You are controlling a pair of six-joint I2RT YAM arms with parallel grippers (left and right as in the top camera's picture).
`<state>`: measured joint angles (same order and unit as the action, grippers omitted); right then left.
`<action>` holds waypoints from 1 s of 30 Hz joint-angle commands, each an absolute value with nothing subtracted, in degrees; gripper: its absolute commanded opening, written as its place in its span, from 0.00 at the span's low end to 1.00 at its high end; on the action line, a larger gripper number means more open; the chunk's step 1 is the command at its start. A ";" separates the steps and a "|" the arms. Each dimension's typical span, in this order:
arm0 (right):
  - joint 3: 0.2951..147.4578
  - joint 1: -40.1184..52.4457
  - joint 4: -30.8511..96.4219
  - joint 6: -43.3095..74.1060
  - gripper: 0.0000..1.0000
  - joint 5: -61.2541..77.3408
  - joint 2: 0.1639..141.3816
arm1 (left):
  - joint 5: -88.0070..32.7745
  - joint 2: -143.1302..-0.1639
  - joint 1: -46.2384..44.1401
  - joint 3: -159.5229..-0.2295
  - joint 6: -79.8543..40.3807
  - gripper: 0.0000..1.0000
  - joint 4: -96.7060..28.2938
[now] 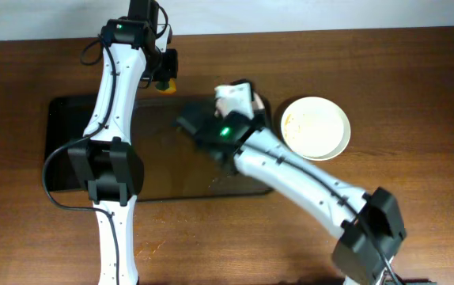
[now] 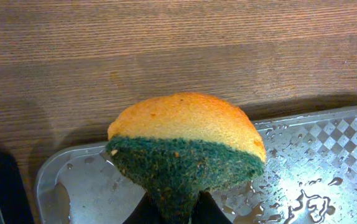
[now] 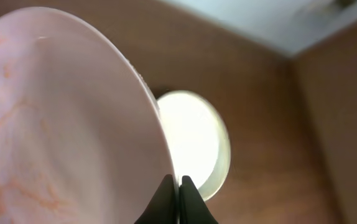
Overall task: Clean dirty plates on tray and stack at the side
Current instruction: 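Carry the plate with the right gripper onto the plate stack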
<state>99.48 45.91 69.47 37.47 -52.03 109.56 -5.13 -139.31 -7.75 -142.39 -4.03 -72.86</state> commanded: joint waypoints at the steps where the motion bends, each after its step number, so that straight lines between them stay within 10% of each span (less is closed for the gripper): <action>1: 99.81 38.83 66.94 33.10 0.04 -32.91 108.79 | -4.71 -139.61 -7.70 -142.52 -2.94 0.11 -72.69; 11: 96.71 2.00 64.38 21.19 0.04 -2.98 108.97 | -4.69 -139.63 -7.70 -142.52 -2.92 0.11 -72.49; 19: 79.77 -4.51 50.50 21.23 0.04 1.54 109.27 | -4.67 -138.69 -3.27 -149.08 -2.94 0.03 -77.21; 25: 81.58 -4.51 51.66 19.92 0.65 7.84 108.77 | -2.24 -138.52 5.30 -159.89 -2.98 0.02 -90.26; 30: 91.11 -3.75 58.08 19.81 0.73 7.99 106.78 | 12.25 -138.96 8.08 -151.87 -14.52 0.01 -94.39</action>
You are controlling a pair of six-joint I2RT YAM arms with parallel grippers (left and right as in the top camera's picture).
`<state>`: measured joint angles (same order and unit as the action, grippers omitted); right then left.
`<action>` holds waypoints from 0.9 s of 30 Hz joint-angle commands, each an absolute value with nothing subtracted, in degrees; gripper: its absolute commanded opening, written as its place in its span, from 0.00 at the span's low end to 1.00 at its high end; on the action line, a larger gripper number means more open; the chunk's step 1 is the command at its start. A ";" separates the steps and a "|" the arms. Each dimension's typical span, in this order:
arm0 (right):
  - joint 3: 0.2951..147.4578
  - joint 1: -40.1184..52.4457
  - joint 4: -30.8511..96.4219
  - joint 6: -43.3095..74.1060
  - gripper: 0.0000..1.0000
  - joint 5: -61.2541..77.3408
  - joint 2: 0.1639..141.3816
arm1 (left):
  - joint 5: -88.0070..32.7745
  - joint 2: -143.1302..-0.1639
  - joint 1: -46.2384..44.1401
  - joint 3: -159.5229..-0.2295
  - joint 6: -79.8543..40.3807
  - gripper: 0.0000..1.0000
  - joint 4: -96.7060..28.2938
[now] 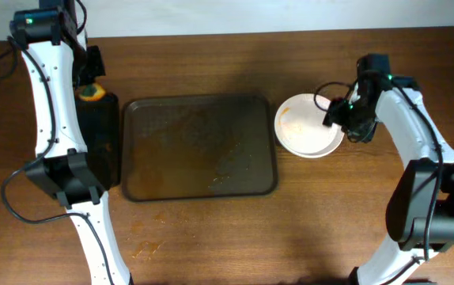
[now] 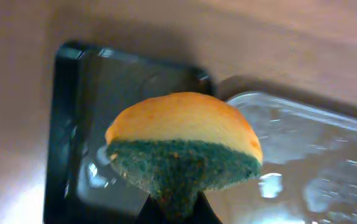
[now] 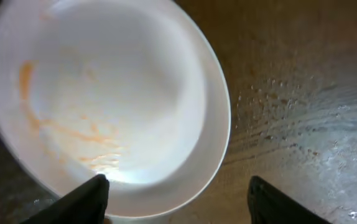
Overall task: Clean dirty plates on tray and stack at the side
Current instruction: 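Carry the plate with the right gripper onto the plate stack, then release the plate on the stack and withdraw the right gripper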
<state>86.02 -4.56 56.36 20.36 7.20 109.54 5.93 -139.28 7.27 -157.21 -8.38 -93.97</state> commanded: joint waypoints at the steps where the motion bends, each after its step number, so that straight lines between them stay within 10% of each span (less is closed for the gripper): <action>1: 92.33 -3.31 58.57 19.66 0.74 8.01 106.74 | 12.32 -138.96 8.25 -147.92 -15.70 0.01 -94.32; 8: 92.82 -0.97 58.57 17.37 0.77 7.77 106.76 | 14.09 -138.96 11.44 -125.21 -21.47 0.05 -80.44; 9: 92.82 -0.75 58.61 17.37 0.76 7.77 106.76 | 13.08 -138.96 11.68 -124.51 -21.34 0.83 -79.75; 10: 92.82 -0.32 58.46 17.37 0.76 7.77 106.76 | 11.33 -138.96 11.68 -124.49 -18.13 0.98 -79.22; 20: 92.82 9.30 55.42 16.49 0.84 10.39 107.18 | -1.98 -138.56 6.74 -140.38 -5.58 0.99 -79.75; 27: 92.75 17.63 62.30 16.51 0.51 11.18 112.86 | -1.91 -138.65 1.17 -143.83 -5.45 0.99 -75.66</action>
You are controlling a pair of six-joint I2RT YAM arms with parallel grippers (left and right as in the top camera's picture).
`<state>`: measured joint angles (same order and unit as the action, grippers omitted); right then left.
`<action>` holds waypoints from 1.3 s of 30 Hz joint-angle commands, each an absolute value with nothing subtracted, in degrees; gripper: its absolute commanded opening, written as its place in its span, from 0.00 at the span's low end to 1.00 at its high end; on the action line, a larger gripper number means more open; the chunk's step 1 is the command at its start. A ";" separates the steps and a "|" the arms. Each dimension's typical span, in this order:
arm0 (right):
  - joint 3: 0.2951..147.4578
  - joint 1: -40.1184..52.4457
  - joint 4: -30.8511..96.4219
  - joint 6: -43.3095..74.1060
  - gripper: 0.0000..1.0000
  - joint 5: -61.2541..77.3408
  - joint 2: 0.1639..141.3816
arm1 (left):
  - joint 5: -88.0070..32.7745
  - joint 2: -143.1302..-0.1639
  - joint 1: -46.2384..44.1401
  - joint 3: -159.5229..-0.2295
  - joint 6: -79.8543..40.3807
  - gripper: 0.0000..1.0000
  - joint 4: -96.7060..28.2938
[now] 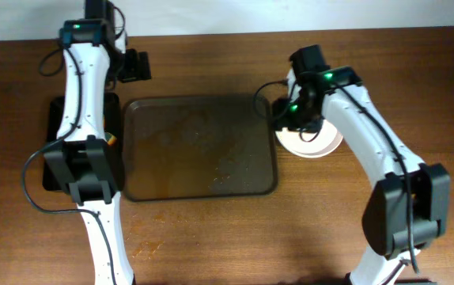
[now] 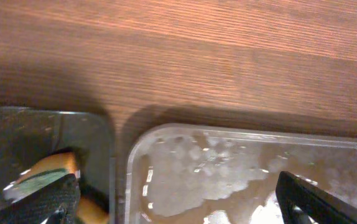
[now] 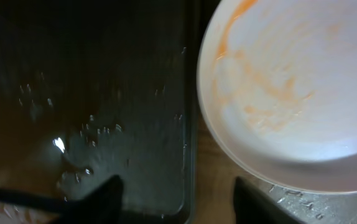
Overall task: Clean dirty plates on tray and stack at the side
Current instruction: 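Release the plate on the stack and withdraw the right gripper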
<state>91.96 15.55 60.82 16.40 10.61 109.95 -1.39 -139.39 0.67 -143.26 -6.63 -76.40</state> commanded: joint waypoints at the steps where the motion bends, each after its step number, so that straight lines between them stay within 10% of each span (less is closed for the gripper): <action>1: 92.42 18.48 62.78 16.51 0.50 11.11 113.89 | -1.93 -138.65 1.17 -143.83 -5.45 0.99 -75.50; 39: 81.49 19.44 52.05 16.49 0.16 2.74 118.45 | -1.98 -138.65 1.13 -143.83 -5.48 0.99 -75.64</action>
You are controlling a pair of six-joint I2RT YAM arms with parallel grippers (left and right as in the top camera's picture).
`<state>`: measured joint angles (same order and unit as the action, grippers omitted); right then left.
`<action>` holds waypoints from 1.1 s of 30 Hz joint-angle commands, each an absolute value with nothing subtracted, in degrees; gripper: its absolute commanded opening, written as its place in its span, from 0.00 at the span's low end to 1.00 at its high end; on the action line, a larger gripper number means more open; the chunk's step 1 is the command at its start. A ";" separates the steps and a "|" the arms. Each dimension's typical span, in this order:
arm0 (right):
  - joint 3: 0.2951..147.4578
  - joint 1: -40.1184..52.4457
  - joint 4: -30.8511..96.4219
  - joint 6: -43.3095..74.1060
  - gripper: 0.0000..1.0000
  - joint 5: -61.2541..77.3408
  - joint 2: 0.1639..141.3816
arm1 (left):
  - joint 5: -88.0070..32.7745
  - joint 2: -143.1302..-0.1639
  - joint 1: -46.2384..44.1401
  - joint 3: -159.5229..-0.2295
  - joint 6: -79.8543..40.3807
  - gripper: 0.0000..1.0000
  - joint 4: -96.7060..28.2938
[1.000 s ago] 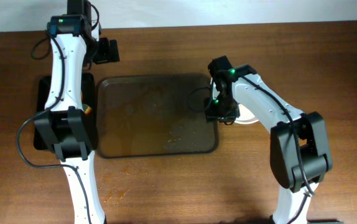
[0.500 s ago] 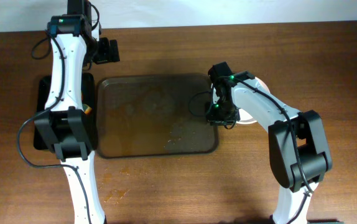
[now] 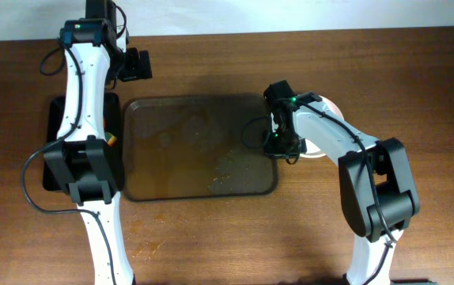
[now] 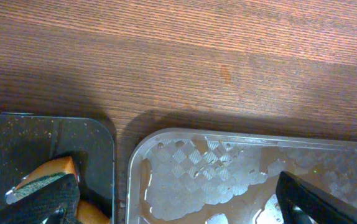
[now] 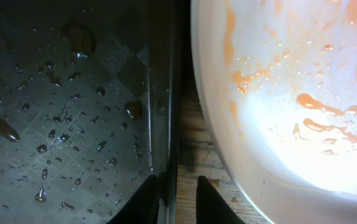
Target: Clean dirty plates on tray and stack at the side
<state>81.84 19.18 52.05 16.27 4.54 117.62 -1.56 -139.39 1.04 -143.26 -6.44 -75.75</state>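
The brown tray point(image 3: 195, 150) lies mid-table, its floor wet point(image 5: 73, 93) and bare of plates. A white plate point(image 5: 290, 93) smeared with orange sits on the wood just right of it, mostly hidden under my right arm in the overhead view. My right gripper point(image 5: 177, 186) is shut on the tray's right rim, with one finger inside and one on the wood outside point(image 3: 278, 149). My left gripper point(image 4: 188, 202) hangs wide open and empty above the tray's far-left corner point(image 3: 136, 66). The orange-and-green sponge point(image 4: 51, 173) lies in its black holder point(image 4: 41, 137).
The black holder point(image 3: 57, 150) stands lengthwise against the tray's left side, sponge point(image 3: 111, 141) at its right edge. Bare wood lies beyond the tray's far rim and right of the plate. A little spill marks the wood near the front left.
My right gripper was wide open over the gap between tray and plate. It is now lower and narrowed astride the tray's right rim. The left arm and sponge have not moved.
First my right gripper held a smeared plate by its rim above the tray while the left held the sponge. Then the plate sat on the stack at the right, the right gripper open. Then the sponge lay in its holder, left gripper open. Now the right grips the tray's rim.
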 commanded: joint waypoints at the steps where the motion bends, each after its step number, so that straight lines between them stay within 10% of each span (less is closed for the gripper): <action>1: 81.32 19.44 52.03 16.51 0.11 2.74 118.45 | -1.98 -138.65 1.13 -143.83 -5.48 0.99 -75.64; 18: 80.44 19.38 50.52 17.67 0.05 3.27 118.43 | -2.00 -138.65 1.13 -143.83 -5.48 0.99 -75.48; 24: 92.25 19.40 58.57 16.69 0.46 5.61 115.00 | -2.00 -136.38 1.13 -145.23 -5.45 0.99 -77.84; 33: 105.89 15.68 72.71 13.69 0.60 3.68 91.81 | -24.64 -124.07 0.25 -147.81 -5.48 0.99 -80.49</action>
